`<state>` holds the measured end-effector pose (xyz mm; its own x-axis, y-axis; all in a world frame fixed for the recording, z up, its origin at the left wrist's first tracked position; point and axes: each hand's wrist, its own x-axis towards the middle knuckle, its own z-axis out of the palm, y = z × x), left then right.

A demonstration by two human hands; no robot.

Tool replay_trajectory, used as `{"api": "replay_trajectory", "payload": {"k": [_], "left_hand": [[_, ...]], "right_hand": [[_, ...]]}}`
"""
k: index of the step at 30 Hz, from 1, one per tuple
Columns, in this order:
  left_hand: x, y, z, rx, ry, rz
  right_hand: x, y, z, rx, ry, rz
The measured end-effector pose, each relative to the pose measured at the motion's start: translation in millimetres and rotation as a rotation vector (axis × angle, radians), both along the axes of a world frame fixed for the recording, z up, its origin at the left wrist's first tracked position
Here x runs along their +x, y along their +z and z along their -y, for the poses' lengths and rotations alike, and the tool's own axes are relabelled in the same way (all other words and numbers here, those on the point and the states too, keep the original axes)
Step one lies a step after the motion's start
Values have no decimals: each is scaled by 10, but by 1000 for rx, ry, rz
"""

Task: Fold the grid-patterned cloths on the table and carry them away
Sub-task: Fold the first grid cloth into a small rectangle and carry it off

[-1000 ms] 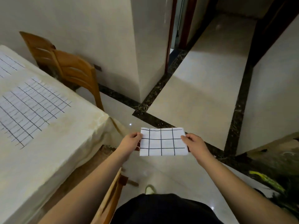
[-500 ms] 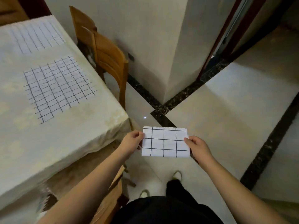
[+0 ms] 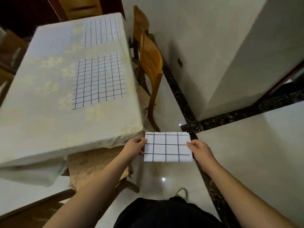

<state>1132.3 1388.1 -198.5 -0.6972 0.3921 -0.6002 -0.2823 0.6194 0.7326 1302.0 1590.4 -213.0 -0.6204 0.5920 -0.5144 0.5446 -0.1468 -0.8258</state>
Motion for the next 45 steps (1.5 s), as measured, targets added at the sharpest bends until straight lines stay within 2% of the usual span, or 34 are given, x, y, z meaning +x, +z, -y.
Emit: {"api": "replay_trajectory", "payload": {"k": [7, 20, 26, 34, 45], "left_hand": [[-12, 51, -91, 15, 122, -44], [-605, -128, 110, -48, 253, -93], [-1197, -249, 283, -127, 193, -165], [-1832, -447, 639, -259, 88, -219], [-2176, -690, 806, -381, 51, -234]], "right_hand": [[-350, 38, -325, -7, 142, -24], [-1283, -44, -330, -14, 384, 91], [-1911, -178, -181, -19, 444, 149], [-2629, -250, 85, 85, 678, 276], [-3097, -438, 253, 128, 791, 383]]}}
